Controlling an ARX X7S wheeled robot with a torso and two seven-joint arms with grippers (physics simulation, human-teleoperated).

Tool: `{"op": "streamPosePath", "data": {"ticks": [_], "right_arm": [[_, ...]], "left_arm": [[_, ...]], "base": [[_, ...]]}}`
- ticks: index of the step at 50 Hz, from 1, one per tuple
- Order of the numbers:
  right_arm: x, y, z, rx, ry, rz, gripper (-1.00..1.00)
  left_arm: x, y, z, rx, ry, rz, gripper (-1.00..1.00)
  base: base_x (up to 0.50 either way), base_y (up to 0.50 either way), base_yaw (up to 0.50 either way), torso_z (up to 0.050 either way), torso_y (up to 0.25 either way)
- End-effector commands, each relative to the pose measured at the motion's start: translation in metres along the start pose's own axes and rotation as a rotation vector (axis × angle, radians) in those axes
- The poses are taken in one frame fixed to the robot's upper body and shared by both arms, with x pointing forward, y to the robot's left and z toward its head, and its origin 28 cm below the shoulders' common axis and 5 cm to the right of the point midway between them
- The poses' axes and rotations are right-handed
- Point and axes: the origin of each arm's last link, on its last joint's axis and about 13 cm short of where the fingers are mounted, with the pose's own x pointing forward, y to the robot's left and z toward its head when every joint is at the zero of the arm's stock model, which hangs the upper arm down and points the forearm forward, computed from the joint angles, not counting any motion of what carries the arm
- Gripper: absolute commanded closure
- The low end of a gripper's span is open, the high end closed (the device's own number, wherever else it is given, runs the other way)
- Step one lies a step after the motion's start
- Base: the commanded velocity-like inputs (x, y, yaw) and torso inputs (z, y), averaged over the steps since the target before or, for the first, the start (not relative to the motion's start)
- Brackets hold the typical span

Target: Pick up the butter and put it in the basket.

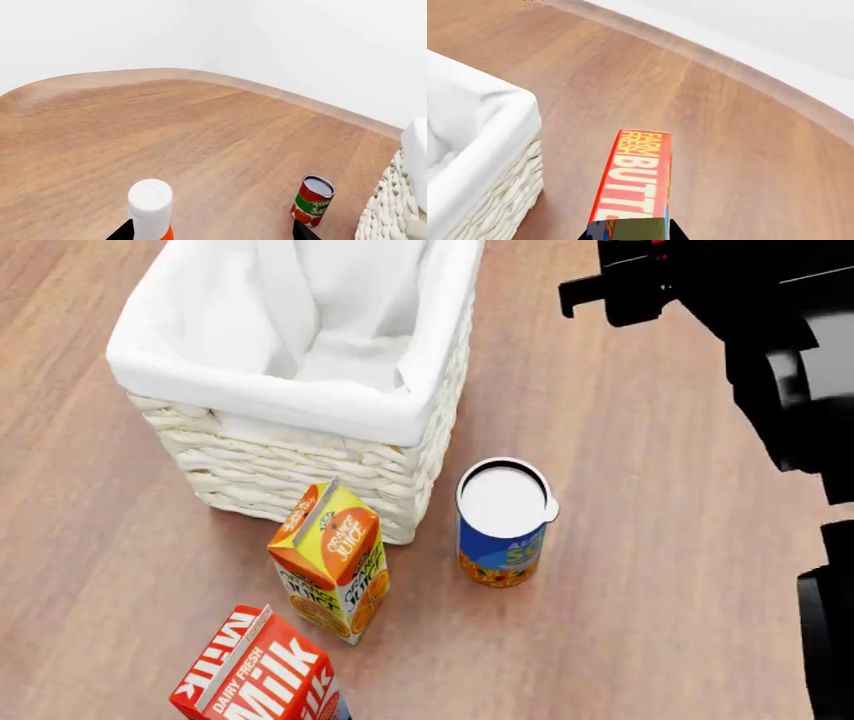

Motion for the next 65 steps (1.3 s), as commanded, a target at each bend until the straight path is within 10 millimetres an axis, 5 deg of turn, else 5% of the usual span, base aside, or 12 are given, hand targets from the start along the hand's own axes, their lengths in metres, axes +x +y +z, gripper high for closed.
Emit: {"op": "streamPosePath", "data": {"ticks": [1, 24, 31, 32, 38, 65], "right_arm": [[0.007, -0.005, 0.042, 0.019, -0.010, 0.015, 1.00], [0.014, 0.005, 0.054, 0.076, -0.066, 0.117, 1.00], [0.014, 0.021, 0.063, 0.076, -0.091, 0.187, 1.00], [0.014, 0.044, 0.074, 0.051, -0.117, 0.324, 1.00], [0.014, 0.058, 0.077, 0.020, -0.103, 0.414, 1.00], [0.015, 0.085, 0.073, -0.078, -0.014, 0.648, 1.00]], "left_arm": [[-0.001, -0.001, 0.000, -0.008, -0.002, 0.001, -1.00], [-0.006, -0.002, 0.001, -0.012, -0.003, -0.007, -1.00], [-0.008, -0.001, 0.001, -0.010, -0.003, -0.004, -1.00], [-0.005, 0.001, 0.000, -0.001, 0.003, 0.010, -1.00], [-0.004, 0.002, 0.001, 0.000, 0.002, 0.011, -1.00], [-0.005, 0.001, 0.001, -0.002, 0.006, 0.022, -1.00]], "base": [[0.00, 0.00, 0.00, 0.000, 0.000], [0.00, 0.00, 0.00, 0.000, 0.001], [0.00, 0.00, 0.00, 0.000, 0.001], [0.00, 0.00, 0.00, 0.000, 0.000], [0.00, 0.00, 0.00, 0.000, 0.002], [0.00, 0.00, 0.00, 0.001, 0.001]]}}
